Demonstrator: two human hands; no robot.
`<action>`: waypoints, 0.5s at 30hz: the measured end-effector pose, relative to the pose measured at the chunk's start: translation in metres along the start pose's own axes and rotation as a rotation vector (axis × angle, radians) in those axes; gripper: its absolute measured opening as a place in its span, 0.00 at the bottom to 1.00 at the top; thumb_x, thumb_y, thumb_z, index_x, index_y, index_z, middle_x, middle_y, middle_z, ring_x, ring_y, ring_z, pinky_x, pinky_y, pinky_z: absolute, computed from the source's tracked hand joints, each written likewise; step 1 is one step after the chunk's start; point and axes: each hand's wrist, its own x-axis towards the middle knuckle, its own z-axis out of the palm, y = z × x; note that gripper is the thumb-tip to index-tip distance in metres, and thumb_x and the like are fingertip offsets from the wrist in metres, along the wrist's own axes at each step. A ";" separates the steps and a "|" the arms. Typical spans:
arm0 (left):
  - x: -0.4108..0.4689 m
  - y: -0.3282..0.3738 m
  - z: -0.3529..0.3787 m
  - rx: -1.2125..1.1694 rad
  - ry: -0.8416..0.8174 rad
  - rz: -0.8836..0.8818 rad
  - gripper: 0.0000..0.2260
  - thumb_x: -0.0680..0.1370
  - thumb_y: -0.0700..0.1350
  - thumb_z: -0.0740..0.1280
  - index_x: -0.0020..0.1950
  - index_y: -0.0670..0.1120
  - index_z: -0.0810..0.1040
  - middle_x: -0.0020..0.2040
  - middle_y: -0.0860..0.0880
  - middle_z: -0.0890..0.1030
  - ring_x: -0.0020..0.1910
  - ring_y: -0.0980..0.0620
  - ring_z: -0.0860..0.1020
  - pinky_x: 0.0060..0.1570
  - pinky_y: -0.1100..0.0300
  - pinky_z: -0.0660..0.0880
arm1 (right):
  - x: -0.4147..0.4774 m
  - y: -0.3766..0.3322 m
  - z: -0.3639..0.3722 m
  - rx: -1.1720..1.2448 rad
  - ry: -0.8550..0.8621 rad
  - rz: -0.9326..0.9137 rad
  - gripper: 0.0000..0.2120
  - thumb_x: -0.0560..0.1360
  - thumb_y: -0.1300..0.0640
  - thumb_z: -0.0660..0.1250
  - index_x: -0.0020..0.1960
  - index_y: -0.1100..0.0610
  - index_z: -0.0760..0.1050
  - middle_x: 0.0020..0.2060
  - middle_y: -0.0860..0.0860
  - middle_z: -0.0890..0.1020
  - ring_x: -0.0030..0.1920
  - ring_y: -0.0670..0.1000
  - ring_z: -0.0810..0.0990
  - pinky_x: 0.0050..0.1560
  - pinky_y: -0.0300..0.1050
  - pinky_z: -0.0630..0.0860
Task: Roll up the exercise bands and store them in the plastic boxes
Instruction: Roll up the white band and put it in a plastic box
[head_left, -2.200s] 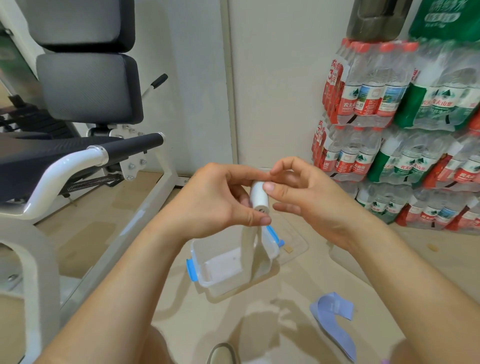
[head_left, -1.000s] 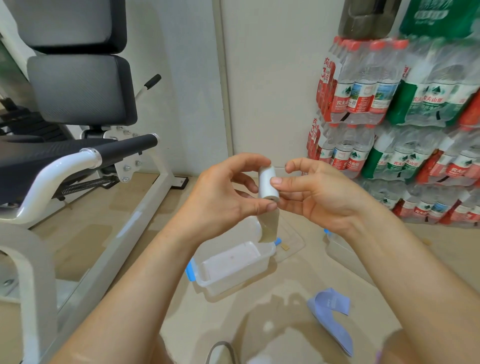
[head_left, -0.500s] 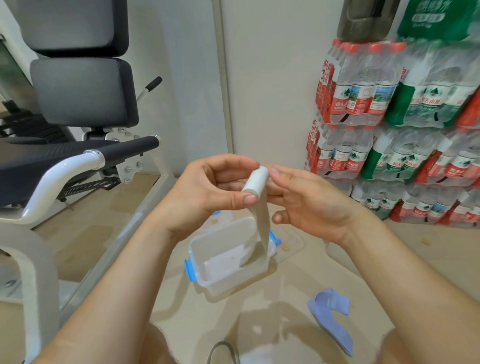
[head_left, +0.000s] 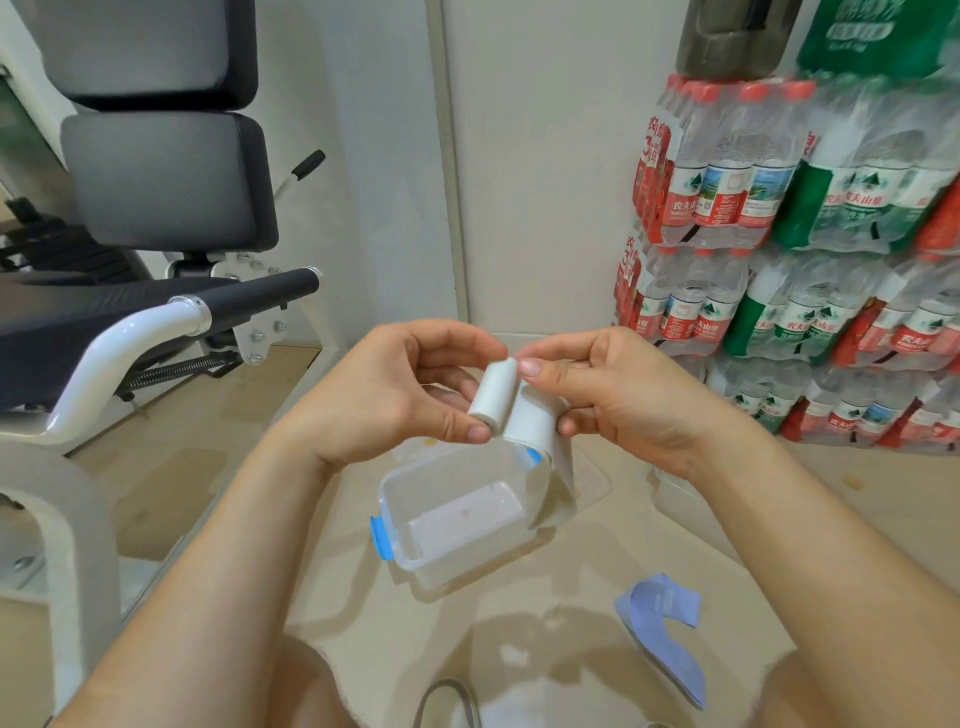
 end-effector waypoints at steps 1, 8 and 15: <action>0.000 0.002 0.002 0.047 -0.008 -0.002 0.25 0.60 0.25 0.76 0.52 0.43 0.80 0.39 0.55 0.83 0.38 0.55 0.78 0.42 0.64 0.79 | -0.001 0.000 0.001 -0.024 0.010 0.002 0.09 0.72 0.56 0.71 0.51 0.57 0.81 0.35 0.49 0.83 0.34 0.44 0.78 0.29 0.35 0.73; 0.001 0.004 0.010 0.318 0.001 0.042 0.24 0.62 0.33 0.79 0.53 0.52 0.80 0.45 0.58 0.82 0.40 0.54 0.76 0.46 0.60 0.79 | 0.000 0.002 0.007 -0.120 0.119 0.021 0.10 0.67 0.53 0.76 0.45 0.53 0.78 0.38 0.55 0.81 0.38 0.49 0.78 0.31 0.37 0.73; 0.007 -0.005 0.015 -0.159 0.040 0.030 0.25 0.61 0.44 0.77 0.58 0.51 0.79 0.54 0.48 0.83 0.52 0.48 0.78 0.50 0.58 0.77 | 0.001 -0.002 0.004 0.350 0.086 0.027 0.12 0.69 0.60 0.72 0.46 0.54 0.69 0.35 0.52 0.83 0.31 0.48 0.79 0.27 0.35 0.72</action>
